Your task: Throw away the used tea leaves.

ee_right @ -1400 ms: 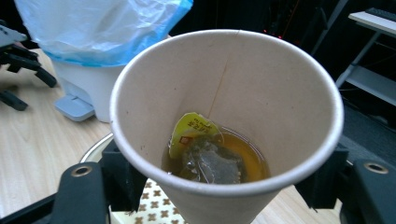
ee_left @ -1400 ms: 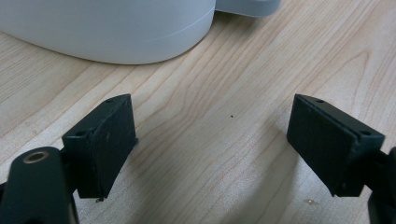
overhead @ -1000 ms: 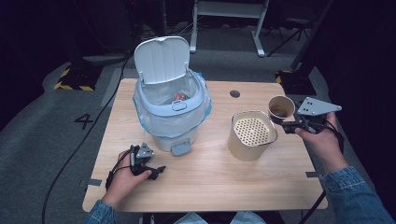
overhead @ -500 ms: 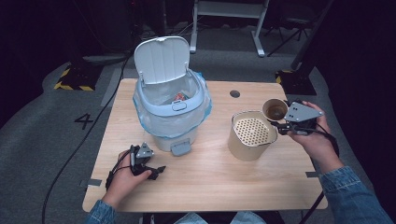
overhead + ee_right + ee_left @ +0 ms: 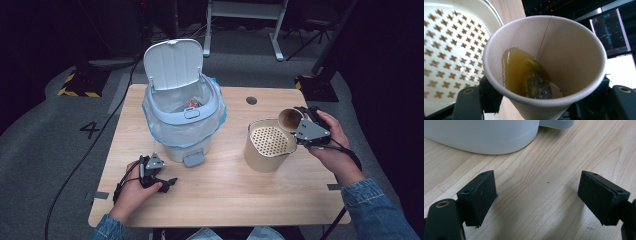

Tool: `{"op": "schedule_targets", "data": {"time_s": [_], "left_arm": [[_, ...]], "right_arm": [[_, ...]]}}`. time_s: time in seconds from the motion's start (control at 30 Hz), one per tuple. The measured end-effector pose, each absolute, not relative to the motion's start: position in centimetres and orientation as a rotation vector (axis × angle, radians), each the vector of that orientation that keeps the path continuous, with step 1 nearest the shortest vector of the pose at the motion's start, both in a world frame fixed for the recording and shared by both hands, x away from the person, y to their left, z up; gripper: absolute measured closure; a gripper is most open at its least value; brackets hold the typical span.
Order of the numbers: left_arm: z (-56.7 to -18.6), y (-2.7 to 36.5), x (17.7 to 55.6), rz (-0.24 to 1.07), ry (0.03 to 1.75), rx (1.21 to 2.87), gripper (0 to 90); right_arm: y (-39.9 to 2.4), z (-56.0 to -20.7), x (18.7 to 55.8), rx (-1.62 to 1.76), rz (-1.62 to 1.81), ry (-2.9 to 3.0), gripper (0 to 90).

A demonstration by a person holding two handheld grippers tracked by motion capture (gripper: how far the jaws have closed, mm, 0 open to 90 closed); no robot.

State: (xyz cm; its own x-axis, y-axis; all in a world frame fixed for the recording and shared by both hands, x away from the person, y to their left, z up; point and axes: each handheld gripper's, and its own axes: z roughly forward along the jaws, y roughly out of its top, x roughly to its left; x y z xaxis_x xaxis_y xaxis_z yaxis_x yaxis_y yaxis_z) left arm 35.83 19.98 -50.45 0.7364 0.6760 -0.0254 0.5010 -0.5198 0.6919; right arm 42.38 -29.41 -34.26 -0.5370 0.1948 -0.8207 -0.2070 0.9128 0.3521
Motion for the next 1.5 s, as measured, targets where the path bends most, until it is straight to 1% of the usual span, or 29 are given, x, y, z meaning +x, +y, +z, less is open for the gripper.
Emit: {"op": "schedule_targets", "data": {"time_s": [0.2, 0.53, 0.93, 1.2, 1.5], "left_arm": [[-50.5, 20.0, 35.8, 0.322, 0.883, 2.233, 15.7], [-50.5, 20.0, 35.8, 0.322, 0.882, 2.233, 15.6], [-50.5, 20.0, 35.8, 0.322, 0.883, 2.233, 15.7], [-50.5, 20.0, 35.8, 0.322, 0.883, 2.233, 15.7], [-50.4, 20.0, 35.8, 0.322, 0.883, 2.233, 15.7]], "right_arm": [[-28.5, -35.0, 41.9, -0.168, 0.309, 1.997, 31.8], [-27.3, -36.1, 41.0, -0.351, 0.087, 1.864, 32.0], [-25.3, -37.4, 39.5, -0.659, -0.335, 1.528, 32.2], [-24.1, -38.2, 38.9, -0.792, -0.465, 1.385, 32.2], [-24.0, -38.1, 38.9, -0.841, -0.585, 1.243, 32.3]]}}
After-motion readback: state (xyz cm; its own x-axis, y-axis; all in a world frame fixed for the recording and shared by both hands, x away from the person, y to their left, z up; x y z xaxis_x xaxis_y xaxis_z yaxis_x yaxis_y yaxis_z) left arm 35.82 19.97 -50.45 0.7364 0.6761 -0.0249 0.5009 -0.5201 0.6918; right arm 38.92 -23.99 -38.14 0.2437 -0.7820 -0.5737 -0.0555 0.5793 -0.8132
